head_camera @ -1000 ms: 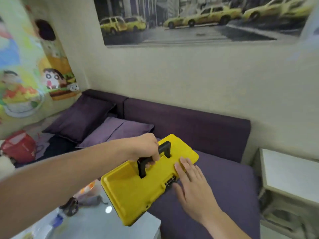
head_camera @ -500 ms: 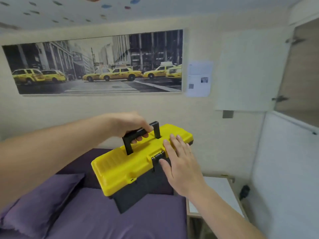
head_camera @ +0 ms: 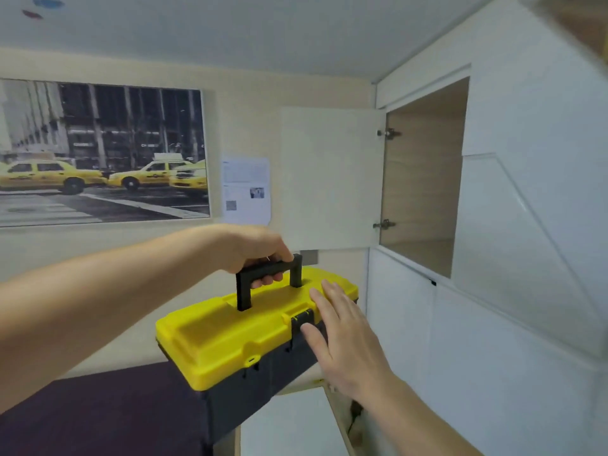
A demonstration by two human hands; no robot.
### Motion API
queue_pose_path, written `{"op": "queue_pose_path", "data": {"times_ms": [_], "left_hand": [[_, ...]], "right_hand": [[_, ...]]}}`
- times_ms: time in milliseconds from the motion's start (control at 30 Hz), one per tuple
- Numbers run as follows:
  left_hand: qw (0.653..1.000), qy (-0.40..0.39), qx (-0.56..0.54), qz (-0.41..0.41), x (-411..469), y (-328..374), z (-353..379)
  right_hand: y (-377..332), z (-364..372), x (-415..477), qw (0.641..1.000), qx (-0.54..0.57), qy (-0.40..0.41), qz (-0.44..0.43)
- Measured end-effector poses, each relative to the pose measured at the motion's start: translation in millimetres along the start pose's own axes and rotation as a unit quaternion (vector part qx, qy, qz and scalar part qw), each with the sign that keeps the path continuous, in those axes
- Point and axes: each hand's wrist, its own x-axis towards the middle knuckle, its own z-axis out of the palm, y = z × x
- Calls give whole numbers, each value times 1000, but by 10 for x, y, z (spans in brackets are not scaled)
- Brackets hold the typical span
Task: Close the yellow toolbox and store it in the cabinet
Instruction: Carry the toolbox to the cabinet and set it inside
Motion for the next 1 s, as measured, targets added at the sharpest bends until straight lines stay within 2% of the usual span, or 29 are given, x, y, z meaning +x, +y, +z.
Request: {"op": "queue_pose_path", "data": {"times_ms": [267,667,1000], "left_hand": [[997,-46,-39,46,1383,1012,148],[989,-120,-47,71,3391,2207,549],[980,-181,-31,82,4843,3051,1014]], "right_hand": [[1337,-102,822,999,-32,8,36],[3263,67,1858,995,-49,12,87],[4530,154,2561,976,-79,-38,198]]}}
